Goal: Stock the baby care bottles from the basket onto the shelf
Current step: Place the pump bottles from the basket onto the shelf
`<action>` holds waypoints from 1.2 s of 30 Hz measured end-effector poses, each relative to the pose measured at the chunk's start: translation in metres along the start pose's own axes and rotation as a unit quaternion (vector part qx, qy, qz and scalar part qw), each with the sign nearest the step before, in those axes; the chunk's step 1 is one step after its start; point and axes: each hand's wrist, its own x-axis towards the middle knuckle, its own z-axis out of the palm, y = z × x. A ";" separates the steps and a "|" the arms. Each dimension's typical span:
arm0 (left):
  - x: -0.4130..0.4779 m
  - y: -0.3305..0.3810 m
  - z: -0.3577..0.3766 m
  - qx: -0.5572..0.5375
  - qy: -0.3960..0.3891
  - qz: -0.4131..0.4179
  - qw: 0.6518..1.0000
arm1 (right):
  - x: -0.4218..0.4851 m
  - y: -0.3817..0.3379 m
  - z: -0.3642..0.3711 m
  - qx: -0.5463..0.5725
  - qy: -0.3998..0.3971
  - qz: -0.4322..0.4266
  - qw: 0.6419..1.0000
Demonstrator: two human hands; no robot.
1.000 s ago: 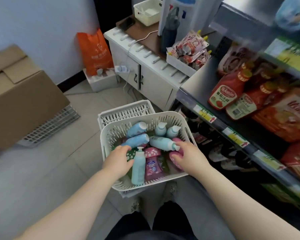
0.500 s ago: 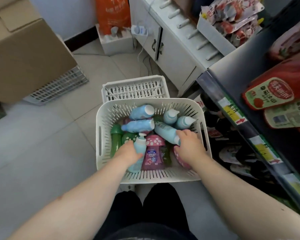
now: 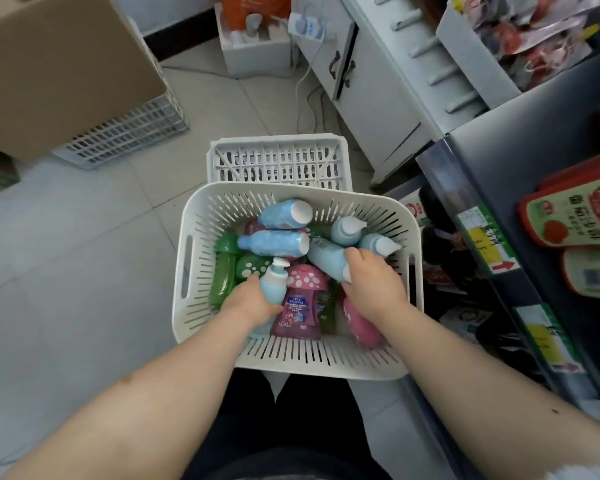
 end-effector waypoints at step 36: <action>-0.198 0.097 -0.196 -0.265 -0.081 0.461 0.843 | -0.208 -0.063 -0.253 0.434 0.462 0.089 0.768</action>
